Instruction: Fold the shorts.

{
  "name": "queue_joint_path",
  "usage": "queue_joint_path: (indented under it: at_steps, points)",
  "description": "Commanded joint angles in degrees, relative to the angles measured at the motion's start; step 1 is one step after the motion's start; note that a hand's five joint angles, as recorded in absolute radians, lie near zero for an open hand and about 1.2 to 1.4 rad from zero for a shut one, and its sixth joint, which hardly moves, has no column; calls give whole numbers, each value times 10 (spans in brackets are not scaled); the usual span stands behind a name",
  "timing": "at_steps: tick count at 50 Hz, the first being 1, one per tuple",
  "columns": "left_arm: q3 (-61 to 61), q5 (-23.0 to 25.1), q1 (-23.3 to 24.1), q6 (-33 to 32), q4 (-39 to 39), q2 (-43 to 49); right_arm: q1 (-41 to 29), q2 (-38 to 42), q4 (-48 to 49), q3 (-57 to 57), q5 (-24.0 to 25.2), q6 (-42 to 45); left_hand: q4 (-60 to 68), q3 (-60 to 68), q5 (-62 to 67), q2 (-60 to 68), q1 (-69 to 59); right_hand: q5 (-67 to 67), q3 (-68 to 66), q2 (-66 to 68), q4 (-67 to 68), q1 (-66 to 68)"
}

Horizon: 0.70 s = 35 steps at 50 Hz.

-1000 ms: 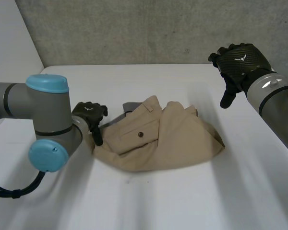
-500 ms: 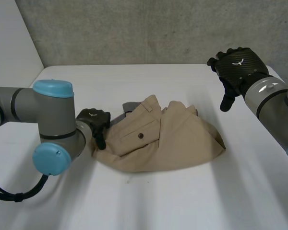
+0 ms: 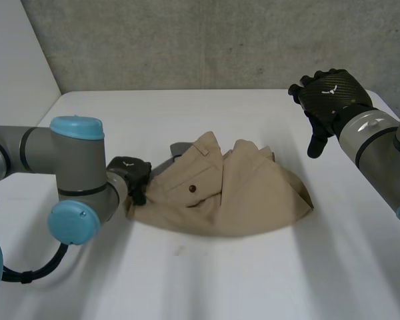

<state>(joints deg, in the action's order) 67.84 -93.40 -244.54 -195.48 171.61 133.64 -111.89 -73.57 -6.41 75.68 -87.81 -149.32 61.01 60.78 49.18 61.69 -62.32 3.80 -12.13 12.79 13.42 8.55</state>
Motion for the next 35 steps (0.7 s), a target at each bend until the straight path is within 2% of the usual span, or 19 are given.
queue_joint_path:
  at_steps: [1, 7, 12, 18, 20, 22, 27, 29, 30, 35]
  points:
    - [-1, -8, -1, -1, 4, -8, 0, 0, 0, 1, 0, 0, 190, 192, 208, 183, -177, -38, 21, -28, -34, 14]
    - [-10, -56, -15, -3, 26, -65, 0, -1, 0, 1, 0, 0, 190, 192, 208, 183, -177, -38, 21, -28, -34, 14]
    - [-10, -96, -59, -6, 104, -156, -1, -2, 0, -1, 0, 0, 190, 192, 208, 183, -177, -38, 21, -28, -34, 14]
    - [-5, -118, -61, -18, 204, -226, -3, -3, 0, -4, 0, -1, 190, 192, 208, 183, -177, -38, 21, -28, -34, 14]
    - [1, -134, -53, -18, 260, -246, -5, -3, 1, -6, 0, -2, 190, 192, 208, 183, -177, -38, 21, -28, -34, 14]
    - [6, -138, -39, -18, 292, -251, -5, -4, 1, -9, -1, -2, 190, 192, 208, 183, -177, -38, 21, -28, -34, 14]
    - [11, -122, 63, -19, 353, -222, -4, -6, 2, -11, 0, -3, 190, 192, 208, 183, -177, -38, 21, -28, -34, 14]
    - [11, -102, 100, -19, 356, -198, 1, -8, 2, -11, 0, -3, 190, 192, 208, 183, -177, -38, 21, -28, -34, 14]
    - [8, -75, 134, -18, 356, -172, 1, -8, 2, -11, 0, -3, 190, 192, 208, 183, -177, -38, 21, -28, -34, 14]
    - [18, -12, 200, -13, 355, -96, 3, -13, 2, -13, 0, -3, 190, 192, 208, 183, -177, -38, 21, -28, -34, 14]
